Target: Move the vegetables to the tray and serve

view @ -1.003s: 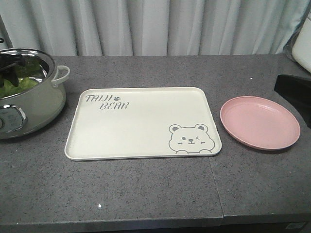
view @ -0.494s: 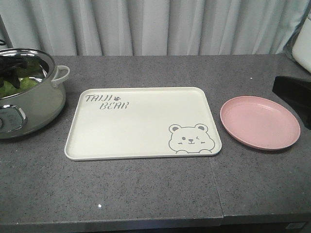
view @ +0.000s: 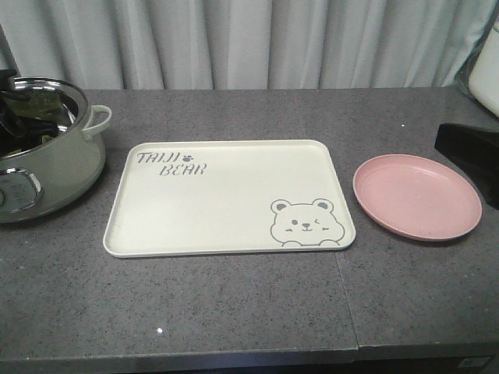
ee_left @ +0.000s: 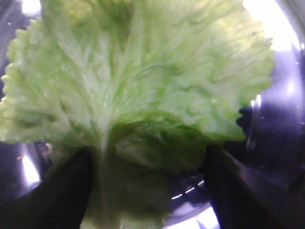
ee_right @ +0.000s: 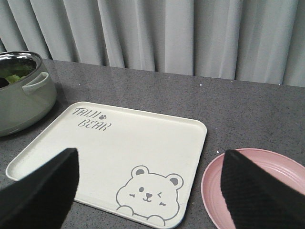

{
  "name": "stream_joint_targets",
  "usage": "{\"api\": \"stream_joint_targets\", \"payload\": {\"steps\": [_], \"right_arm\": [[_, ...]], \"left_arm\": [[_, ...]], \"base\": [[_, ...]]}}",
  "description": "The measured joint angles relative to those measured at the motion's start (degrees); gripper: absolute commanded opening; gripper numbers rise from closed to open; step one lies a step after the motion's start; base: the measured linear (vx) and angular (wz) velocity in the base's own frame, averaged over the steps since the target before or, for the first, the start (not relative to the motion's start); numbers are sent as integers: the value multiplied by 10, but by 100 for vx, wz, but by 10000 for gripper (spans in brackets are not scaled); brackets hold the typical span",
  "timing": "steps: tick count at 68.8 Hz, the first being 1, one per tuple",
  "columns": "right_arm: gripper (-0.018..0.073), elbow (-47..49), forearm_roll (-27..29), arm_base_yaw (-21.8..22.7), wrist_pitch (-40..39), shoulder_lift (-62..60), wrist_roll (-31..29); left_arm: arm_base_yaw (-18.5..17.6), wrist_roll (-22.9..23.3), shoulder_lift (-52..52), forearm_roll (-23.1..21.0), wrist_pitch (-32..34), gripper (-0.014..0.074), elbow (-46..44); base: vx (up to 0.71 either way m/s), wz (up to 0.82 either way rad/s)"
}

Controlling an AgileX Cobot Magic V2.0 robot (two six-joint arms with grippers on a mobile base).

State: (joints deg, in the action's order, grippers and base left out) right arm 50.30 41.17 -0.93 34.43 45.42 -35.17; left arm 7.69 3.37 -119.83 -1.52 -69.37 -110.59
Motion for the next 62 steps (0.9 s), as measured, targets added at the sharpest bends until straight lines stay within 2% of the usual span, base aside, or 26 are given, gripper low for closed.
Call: {"api": "stream_joint_targets", "payload": {"steps": [8, 14, 29, 62], "right_arm": [[582, 0, 0, 0, 0, 0, 0], [582, 0, 0, 0, 0, 0, 0], [582, 0, 0, 0, 0, 0, 0], [582, 0, 0, 0, 2, 0, 0]], "left_arm": [[0, 0, 0, 0, 2, 461, 1], [0, 0, 0, 1, 2, 380, 1], [0, -3, 0, 2, 2, -7, 1], [0, -20, 6, 2, -17, -8, -24]], "base": [[0, 0], [0, 0], [0, 0], [0, 0]]}}
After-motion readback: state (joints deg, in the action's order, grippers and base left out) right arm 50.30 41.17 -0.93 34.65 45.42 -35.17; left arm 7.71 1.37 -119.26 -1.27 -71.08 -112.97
